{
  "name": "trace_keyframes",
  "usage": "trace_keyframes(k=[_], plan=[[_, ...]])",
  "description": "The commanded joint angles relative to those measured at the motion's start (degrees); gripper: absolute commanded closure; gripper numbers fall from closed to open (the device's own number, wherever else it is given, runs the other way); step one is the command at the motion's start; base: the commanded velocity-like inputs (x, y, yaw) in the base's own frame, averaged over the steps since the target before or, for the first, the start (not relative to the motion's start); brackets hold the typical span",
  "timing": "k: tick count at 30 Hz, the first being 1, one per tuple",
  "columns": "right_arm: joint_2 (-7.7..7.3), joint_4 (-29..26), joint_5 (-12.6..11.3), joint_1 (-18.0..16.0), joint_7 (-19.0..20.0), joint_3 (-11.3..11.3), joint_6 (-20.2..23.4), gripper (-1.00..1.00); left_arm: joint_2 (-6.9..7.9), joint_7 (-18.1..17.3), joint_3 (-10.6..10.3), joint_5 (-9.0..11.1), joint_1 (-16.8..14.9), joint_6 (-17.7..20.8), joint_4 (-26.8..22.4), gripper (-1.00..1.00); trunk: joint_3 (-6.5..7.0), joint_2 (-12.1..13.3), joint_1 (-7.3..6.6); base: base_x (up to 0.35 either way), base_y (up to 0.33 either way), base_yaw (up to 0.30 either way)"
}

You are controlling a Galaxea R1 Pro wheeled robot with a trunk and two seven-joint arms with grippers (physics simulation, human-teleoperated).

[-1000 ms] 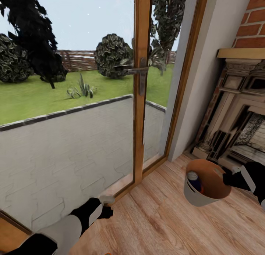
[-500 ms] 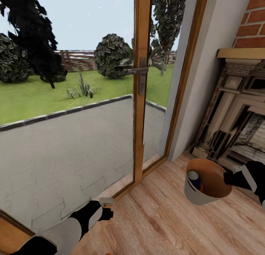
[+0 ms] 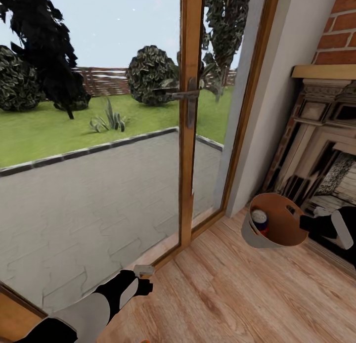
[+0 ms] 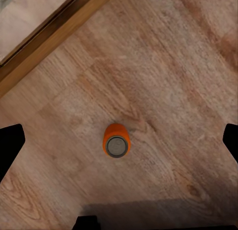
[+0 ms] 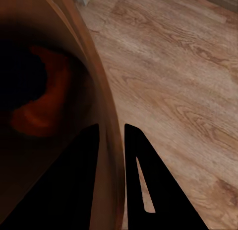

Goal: Put the three can of soda from the living room inside the tash can in the kitchen.

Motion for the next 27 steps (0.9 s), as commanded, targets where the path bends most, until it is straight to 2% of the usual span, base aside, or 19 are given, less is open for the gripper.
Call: trace_keyframes(k=[1,8,14,27], plan=[[0.07,-0.60,-1.24,0.05,0.21,-0.09,0.02,1.00,-0.04,0.03,0.00,-0.02,0.00,-0.02,0.00,-1.00,0.00,0.00,0.00,0.000,0.000,0.000],[0.31,-1.98,-1.81,0.17,0.21,-0.14,0.02,1.00,-0.11,0.26,0.00,-0.08,0.01,-0.04,0.00,-1.00,0.00,0.00,0.00,0.000,0.000,0.000],[0.39,-2.53,-1.93,0.19,0.21,1.81,0.02,1.00,-0.14,0.30,0.00,-0.09,0.00,-0.05,0.00,-1.00,-1.07,-2.41,1.32,0.000,0.000,0.000],[0.39,-2.57,-1.99,0.19,0.21,2.25,0.02,1.00,-0.22,0.31,-0.19,-0.16,0.89,-1.15,0.00,-1.00,-3.41,-7.62,4.17,0.000,0.000,0.000]])
